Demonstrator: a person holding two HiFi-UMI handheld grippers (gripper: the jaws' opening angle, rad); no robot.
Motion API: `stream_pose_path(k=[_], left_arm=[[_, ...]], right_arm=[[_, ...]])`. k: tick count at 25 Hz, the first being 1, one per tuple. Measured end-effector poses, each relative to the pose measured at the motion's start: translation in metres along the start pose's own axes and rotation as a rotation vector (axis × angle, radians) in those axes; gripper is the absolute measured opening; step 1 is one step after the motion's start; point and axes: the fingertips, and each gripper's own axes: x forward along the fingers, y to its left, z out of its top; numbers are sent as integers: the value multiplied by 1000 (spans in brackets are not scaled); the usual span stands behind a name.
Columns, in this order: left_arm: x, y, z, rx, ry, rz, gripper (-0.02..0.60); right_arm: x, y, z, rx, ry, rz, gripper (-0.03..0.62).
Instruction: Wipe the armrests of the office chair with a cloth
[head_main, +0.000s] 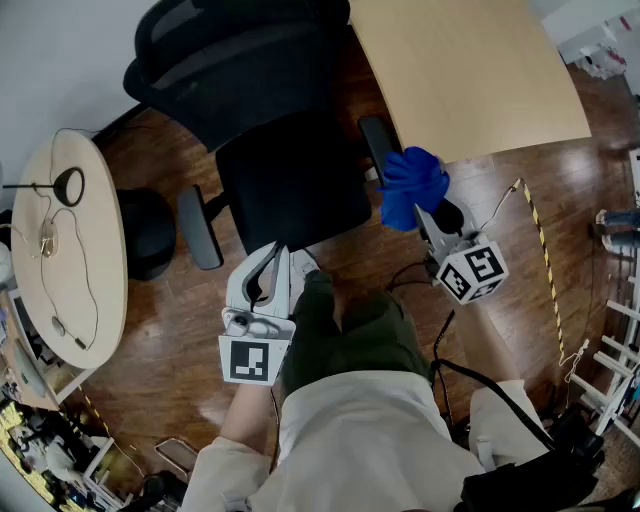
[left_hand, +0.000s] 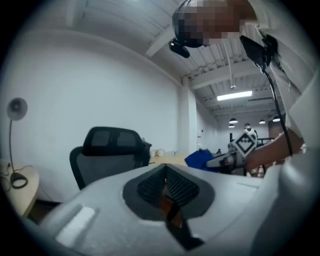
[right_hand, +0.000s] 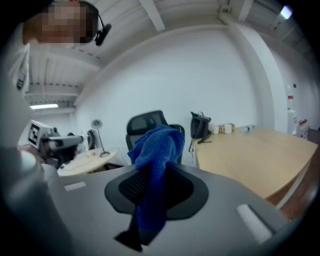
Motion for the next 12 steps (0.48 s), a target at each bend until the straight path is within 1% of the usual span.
stream_pose_path(k=[3,5,7,8,10,12], left_arm=[[18,29,-29,12,43,33,-8],[28,32,-41,11,48,43,-8],[43,28,-58,16,68,36,-8],[52,32,-70,13,88,45,-8],[64,50,-101,-15,129,80,-8],[69,75,-124,-48,137,111,-8]], right_arm=[[129,-27,-56,-37,134,-24,83],[191,-45,-87,-90,255,-43,83],[226,-76,-116,-130,380,-89,83],[240,-90,-125,-154,422,-120,83],[262,-102,-134,-216,459,-159,84],[268,-86,-141,-255,465,-159,83]])
